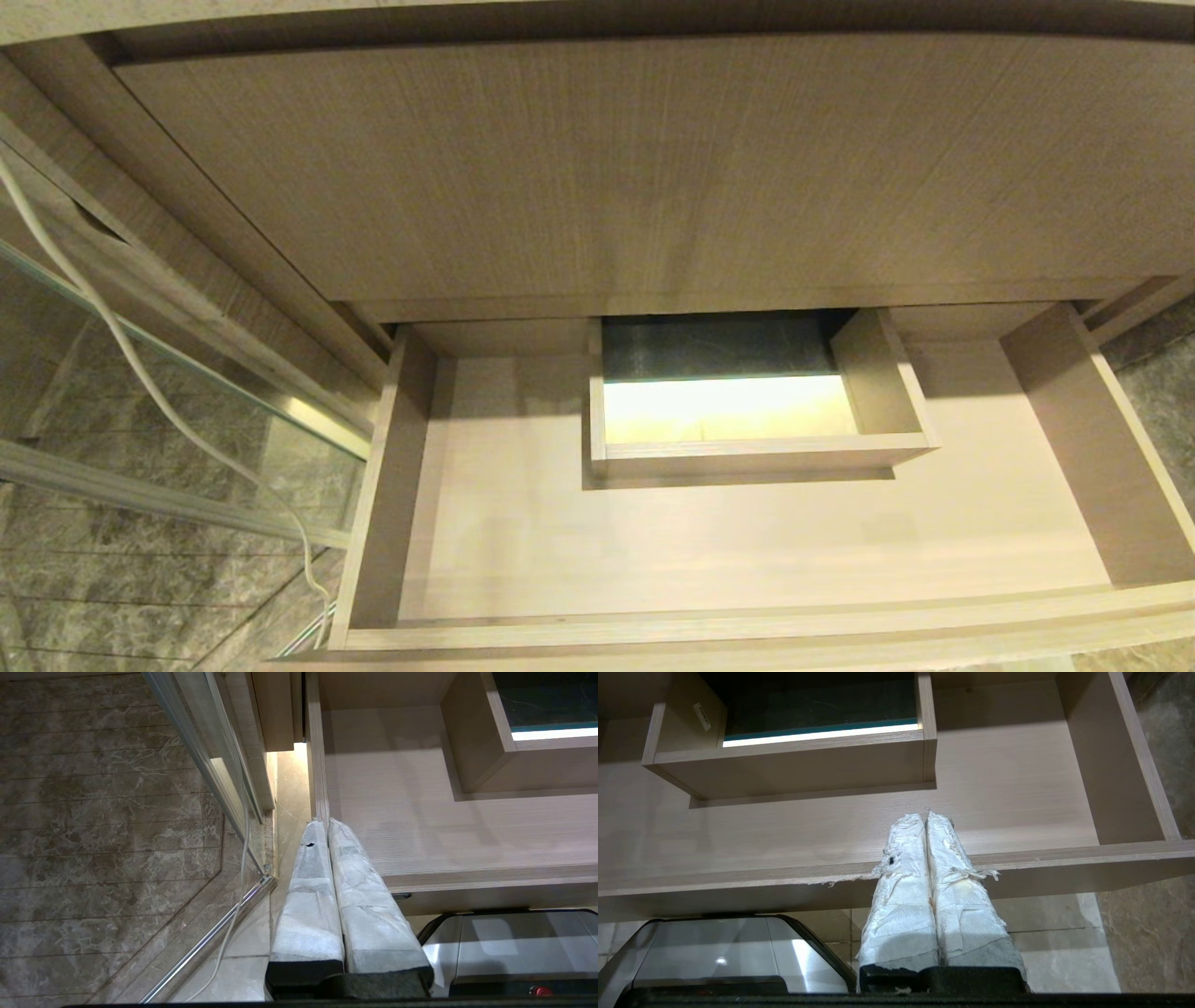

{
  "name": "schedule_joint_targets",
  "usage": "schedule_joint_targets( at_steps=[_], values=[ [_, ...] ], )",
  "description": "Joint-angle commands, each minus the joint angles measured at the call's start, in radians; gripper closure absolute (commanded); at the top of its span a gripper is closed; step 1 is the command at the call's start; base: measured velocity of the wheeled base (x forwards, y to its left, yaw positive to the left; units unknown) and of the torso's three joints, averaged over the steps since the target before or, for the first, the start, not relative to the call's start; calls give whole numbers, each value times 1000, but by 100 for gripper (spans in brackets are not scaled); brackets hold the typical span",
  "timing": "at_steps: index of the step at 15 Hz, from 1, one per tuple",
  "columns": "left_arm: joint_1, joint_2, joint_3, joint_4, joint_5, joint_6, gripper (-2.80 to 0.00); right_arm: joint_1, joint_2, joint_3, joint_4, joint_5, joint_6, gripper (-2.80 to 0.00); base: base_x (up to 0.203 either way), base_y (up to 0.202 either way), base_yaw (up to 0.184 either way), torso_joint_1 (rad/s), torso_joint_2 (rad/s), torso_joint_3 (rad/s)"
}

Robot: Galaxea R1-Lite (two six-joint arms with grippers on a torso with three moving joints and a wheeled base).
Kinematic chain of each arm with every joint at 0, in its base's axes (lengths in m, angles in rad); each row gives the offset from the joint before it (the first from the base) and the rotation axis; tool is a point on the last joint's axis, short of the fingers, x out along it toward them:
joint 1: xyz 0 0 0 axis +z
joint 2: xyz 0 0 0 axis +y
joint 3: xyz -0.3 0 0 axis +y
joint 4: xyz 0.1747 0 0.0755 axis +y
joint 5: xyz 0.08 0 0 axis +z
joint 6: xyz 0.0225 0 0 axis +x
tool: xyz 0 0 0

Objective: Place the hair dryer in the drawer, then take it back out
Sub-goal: Pick up the hairdryer

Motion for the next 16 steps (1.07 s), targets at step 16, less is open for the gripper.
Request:
schedule_joint_targets(
  at_steps=[16],
  values=[
    [0, 0, 0, 0, 0, 0, 0, 0, 1, 2, 2, 2, -8, 0, 0, 0, 0, 39, -62, -21]
  ],
)
